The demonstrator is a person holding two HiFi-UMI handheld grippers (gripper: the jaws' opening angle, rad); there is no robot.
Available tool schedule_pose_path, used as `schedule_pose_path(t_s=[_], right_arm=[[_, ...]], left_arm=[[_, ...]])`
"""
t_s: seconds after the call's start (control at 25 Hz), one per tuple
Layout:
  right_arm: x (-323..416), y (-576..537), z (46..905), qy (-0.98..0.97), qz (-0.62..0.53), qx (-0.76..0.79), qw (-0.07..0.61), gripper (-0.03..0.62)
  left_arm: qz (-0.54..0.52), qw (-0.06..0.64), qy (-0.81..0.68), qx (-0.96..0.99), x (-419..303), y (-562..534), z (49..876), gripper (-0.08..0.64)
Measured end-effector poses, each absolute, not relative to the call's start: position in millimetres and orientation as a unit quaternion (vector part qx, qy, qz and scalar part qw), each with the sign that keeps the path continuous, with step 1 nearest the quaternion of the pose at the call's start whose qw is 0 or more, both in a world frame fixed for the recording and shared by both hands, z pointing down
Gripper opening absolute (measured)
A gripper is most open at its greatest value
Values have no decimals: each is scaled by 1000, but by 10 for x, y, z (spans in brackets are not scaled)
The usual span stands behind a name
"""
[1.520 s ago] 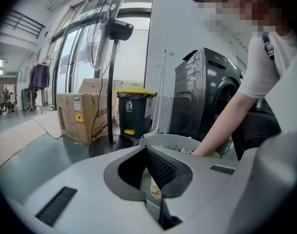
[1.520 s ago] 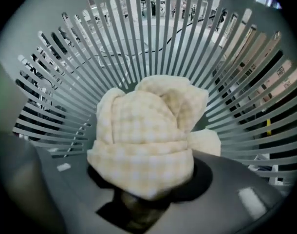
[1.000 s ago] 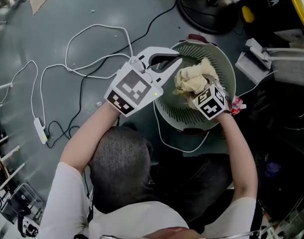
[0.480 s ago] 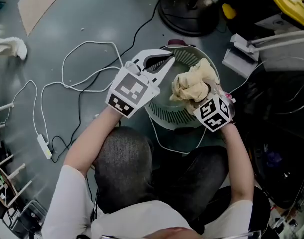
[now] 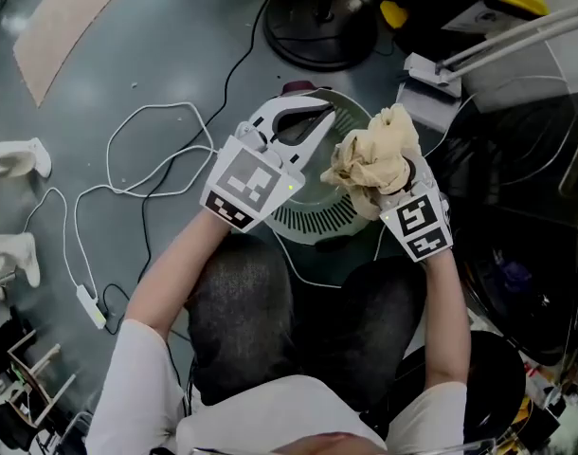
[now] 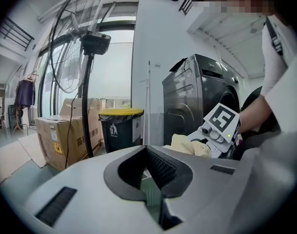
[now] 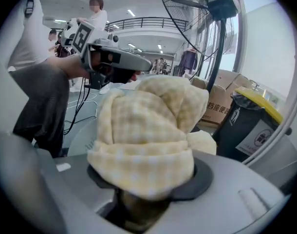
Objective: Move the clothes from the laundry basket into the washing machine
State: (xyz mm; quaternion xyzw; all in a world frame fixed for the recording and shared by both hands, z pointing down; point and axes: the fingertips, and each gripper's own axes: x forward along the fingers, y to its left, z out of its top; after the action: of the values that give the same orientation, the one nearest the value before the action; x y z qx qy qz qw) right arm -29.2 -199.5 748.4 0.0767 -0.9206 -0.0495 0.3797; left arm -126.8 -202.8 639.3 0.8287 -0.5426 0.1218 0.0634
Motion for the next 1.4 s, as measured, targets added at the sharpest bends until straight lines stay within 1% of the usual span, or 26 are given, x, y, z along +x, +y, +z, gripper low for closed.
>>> schedule_pose_path(t_s=[0.12,0.32,0.64,0.88,1.12,1.4], right_arm=[[-120,-2037,7317,-922,-55,97,370,256],[53,-2049,7104,-932,-25,142,332,256],[265,-2018,6995,-936,-14,180,302,256],[453,-1876,6708,-941,-9,200,272,256],[691,-1749,6468,-939,-11,226,258,256],[1038,-1634,6226,-927,5,279,252,256]], left_arm=[[125,57,-527,839,-1157,-2059,6264,6],[101,56,-517,848,-1018,-2136,6025,6],[111,61,-489,863,-765,-2174,6187,6],[106,42,-469,876,-600,-2200,5968,6],[108,31,-437,892,-323,-2178,5765,6],[100,38,-389,915,109,-2230,5619,6]])
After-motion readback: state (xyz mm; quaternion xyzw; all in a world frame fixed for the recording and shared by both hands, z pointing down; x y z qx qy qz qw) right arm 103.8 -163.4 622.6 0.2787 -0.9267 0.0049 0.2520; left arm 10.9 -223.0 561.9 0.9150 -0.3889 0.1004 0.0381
